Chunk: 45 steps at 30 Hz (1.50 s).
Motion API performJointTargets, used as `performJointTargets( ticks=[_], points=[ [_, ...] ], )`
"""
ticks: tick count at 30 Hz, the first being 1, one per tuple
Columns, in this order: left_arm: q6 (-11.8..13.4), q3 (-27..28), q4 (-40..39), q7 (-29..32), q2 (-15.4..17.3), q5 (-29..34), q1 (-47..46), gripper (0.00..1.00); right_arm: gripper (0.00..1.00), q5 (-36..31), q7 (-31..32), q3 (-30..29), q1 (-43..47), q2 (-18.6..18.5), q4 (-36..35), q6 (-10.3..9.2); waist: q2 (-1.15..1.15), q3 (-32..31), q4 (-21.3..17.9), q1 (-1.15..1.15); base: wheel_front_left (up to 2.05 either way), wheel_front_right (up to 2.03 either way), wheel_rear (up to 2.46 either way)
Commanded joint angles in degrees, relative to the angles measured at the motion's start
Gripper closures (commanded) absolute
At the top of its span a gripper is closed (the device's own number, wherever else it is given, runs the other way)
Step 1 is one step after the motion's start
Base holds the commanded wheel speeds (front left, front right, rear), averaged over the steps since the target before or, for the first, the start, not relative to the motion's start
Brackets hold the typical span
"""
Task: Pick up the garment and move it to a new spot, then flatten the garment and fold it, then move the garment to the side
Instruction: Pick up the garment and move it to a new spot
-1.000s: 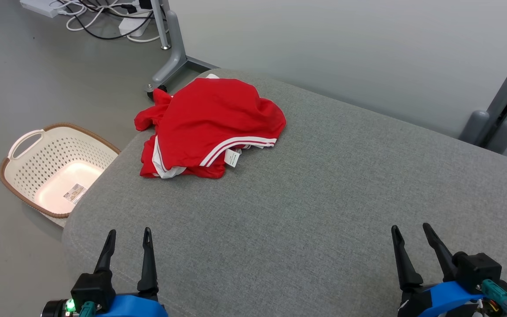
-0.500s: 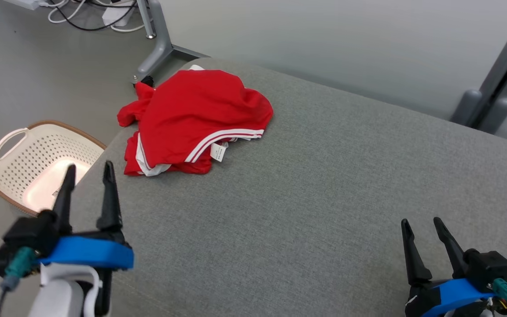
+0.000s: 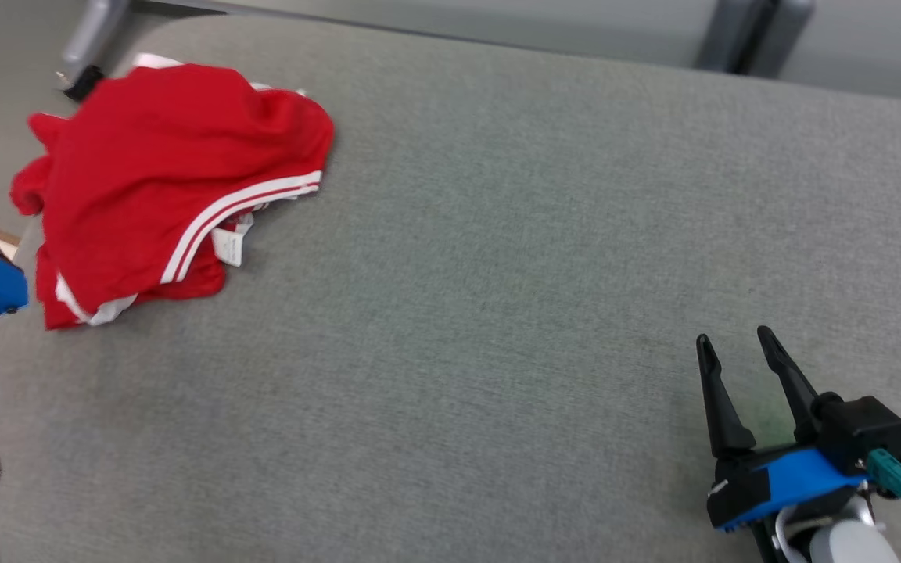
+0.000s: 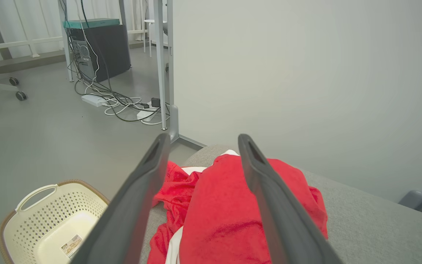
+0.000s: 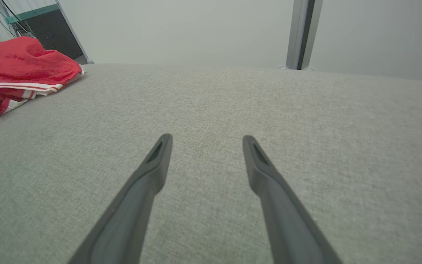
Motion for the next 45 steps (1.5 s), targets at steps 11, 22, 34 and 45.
performJointTargets(
  ticks=[11,22,34,45],
  points=[
    [1.65,3.87,8.85,9.50,8.35,-2.09,-2.50,0.00,0.00,-1.02,0.43,1.82,-2.90,-0.28,-3.94,0.01,0.00,8.46,-11.34,-0.01,0.00,0.00,0.00],
    [4.67,5.66,13.42,27.00,9.54,-8.41,1.01,0.00,0.00,-0.07,-0.55,2.09,-3.25,-0.28,-3.57,0.01,0.00,10.98,-15.33,-0.01,0.00,0.00,0.00],
    [2.80,3.92,8.12,23.99,11.29,-6.18,1.01,1.00,0.00,1.96,-1.71,2.81,-3.17,-0.28,-0.84,0.01,0.00,5.50,-14.41,-0.01,0.00,0.00,0.00],
    [-0.02,1.38,-4.72,23.78,15.57,-4.13,-4.52,1.00,0.00,6.29,-4.51,3.79,-2.09,-0.29,4.36,0.01,0.00,-3.96,-13.62,-0.01,0.00,0.00,0.00]
  ],
)
